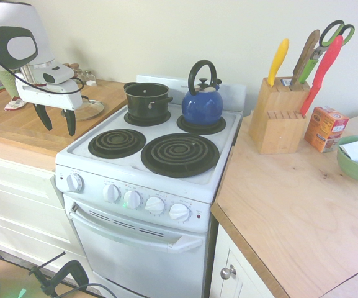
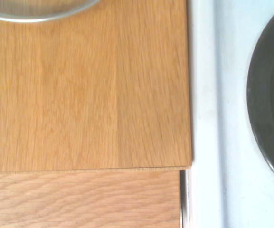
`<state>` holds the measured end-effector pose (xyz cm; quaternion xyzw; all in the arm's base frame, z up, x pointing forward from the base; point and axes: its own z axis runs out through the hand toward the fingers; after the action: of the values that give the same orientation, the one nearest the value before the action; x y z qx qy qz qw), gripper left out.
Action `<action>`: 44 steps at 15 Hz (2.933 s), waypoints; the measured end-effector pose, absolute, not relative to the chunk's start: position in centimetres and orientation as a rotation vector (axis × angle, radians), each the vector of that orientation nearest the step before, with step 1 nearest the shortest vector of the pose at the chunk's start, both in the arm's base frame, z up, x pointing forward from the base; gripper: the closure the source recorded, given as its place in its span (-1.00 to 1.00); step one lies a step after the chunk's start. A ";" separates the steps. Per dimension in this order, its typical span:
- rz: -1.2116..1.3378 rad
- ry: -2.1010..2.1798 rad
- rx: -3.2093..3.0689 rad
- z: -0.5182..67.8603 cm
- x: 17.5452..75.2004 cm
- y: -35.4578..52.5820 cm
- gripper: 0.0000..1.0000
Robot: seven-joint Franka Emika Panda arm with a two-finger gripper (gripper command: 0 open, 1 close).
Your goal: Cover the lid of the pot
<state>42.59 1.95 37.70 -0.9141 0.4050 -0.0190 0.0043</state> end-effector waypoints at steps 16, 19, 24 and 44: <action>-0.319 1.898 -2.480 44.0 57.9 9.7 -1.00; -0.290 1.948 -2.456 42.4 59.8 9.9 -1.00; -0.265 1.946 -2.465 39.5 62.5 10.7 -1.00; -0.189 1.923 -2.455 37.3 63.7 11.7 1.00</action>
<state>63.75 11.69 37.31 -0.7859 0.6153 -0.0606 0.0086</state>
